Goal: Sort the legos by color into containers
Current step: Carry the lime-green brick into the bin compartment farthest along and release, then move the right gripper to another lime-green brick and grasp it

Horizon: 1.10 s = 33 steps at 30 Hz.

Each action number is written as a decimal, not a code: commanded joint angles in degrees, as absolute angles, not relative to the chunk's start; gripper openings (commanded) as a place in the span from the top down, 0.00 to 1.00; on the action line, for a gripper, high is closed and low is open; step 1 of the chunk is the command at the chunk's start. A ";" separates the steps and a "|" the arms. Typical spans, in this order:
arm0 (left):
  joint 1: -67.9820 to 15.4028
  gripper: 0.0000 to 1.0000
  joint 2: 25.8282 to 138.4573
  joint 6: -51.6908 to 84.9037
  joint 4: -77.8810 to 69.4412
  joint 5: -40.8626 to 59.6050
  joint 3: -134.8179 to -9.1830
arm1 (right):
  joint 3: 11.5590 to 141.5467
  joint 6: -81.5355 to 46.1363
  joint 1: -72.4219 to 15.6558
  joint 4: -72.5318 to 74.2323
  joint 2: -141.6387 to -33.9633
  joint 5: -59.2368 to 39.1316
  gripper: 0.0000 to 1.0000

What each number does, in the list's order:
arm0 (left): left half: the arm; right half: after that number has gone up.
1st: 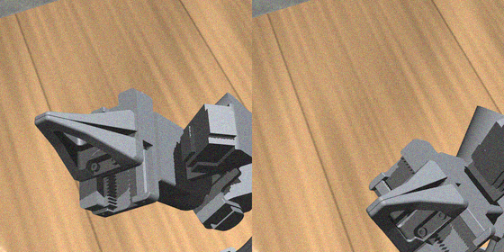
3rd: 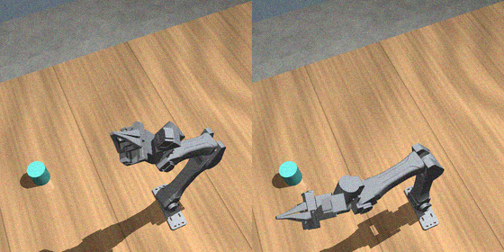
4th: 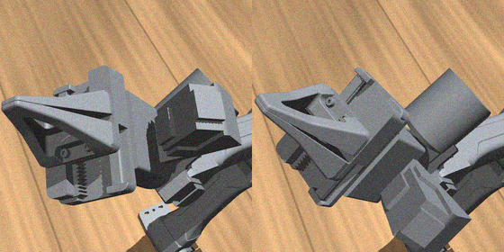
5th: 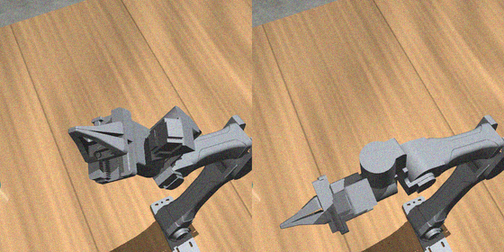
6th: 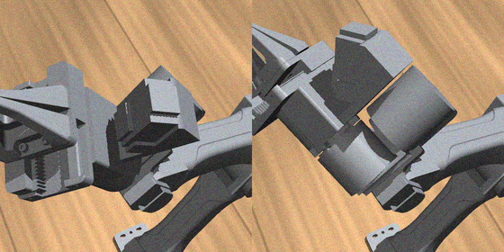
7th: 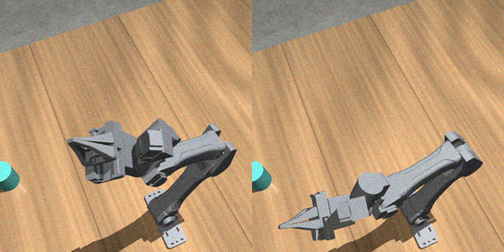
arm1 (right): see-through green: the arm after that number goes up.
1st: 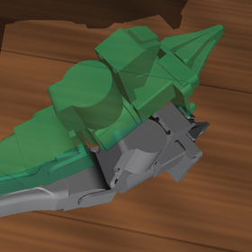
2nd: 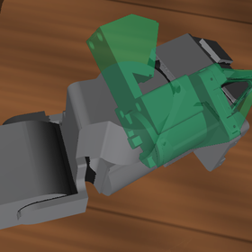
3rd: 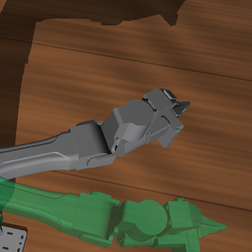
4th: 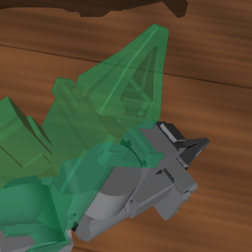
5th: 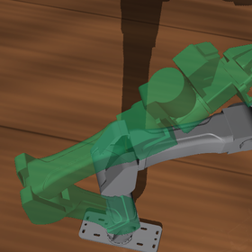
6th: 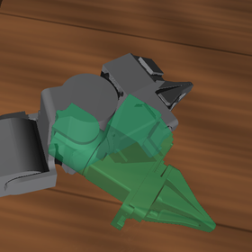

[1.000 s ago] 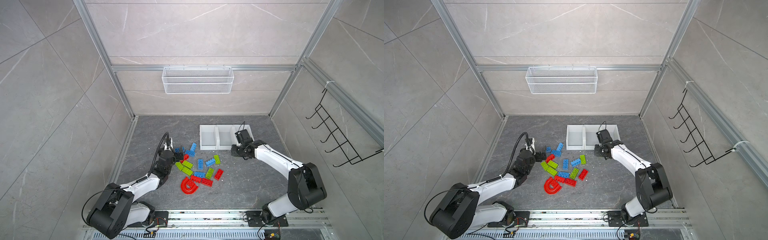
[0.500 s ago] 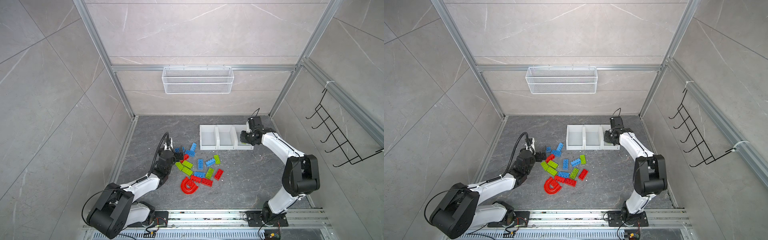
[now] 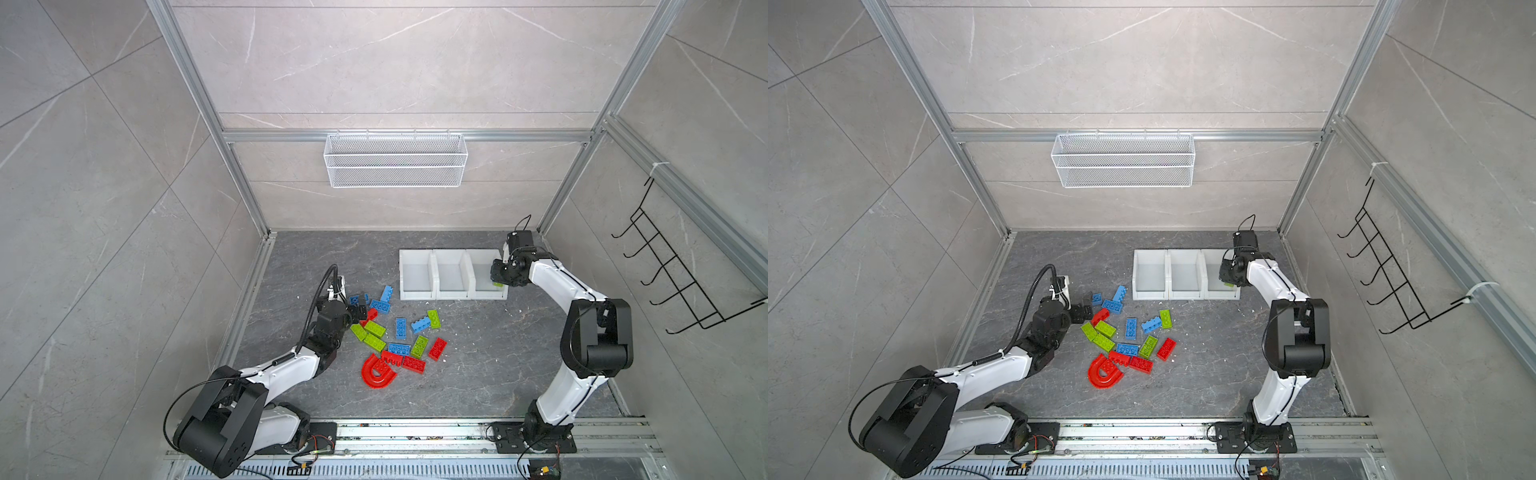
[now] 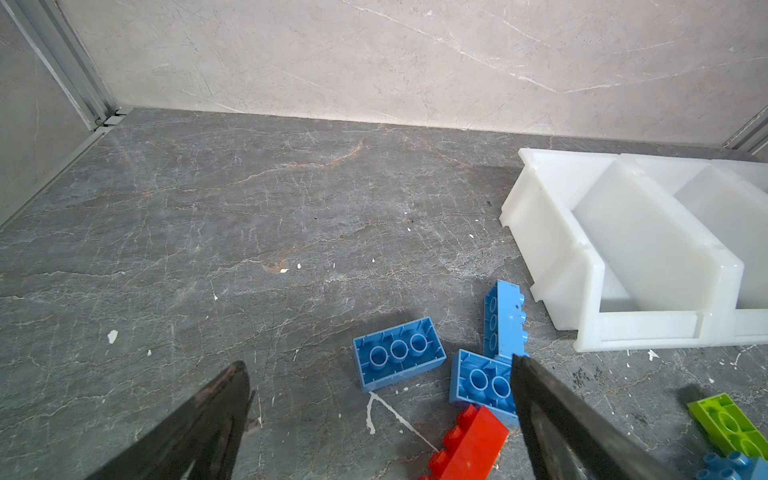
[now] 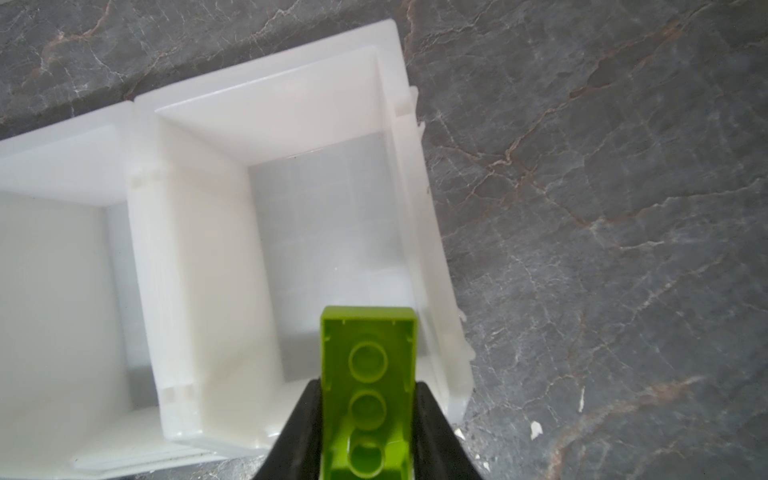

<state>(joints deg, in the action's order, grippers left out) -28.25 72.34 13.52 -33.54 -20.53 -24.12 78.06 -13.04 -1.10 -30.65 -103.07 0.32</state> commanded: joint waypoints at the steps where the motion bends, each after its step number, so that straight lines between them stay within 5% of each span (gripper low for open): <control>1: -28.07 0.00 71.35 14.54 -36.49 -21.02 -23.98 | 81.15 -11.22 -1.21 -33.75 -104.85 -0.49 0.73; 9: -28.09 0.00 71.10 14.06 -36.47 -20.58 -23.93 | 82.20 -9.76 -1.06 -34.48 -106.13 0.52 0.71; 17: -28.08 0.00 71.89 14.28 -36.88 -20.21 -23.88 | 84.24 -9.77 -0.71 -36.30 -104.16 -0.53 0.42; 22: -28.11 0.00 71.12 13.85 -36.91 -19.89 -23.71 | 79.32 -10.49 -1.54 -32.79 -96.71 -0.40 0.37; 28: -28.06 0.00 71.59 13.58 -36.83 -20.82 -23.75 | 68.01 -13.00 -13.61 -31.05 -82.47 -4.27 0.38; 33: -28.07 0.00 70.64 13.18 -36.29 -19.84 -23.89 | 58.70 -14.98 -25.91 -28.27 -81.32 -2.92 0.39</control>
<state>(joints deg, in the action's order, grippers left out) -28.25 72.29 13.47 -33.89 -20.43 -23.70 63.42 -12.73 -22.26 -28.42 -79.33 -3.03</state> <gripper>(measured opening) 0.996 0.610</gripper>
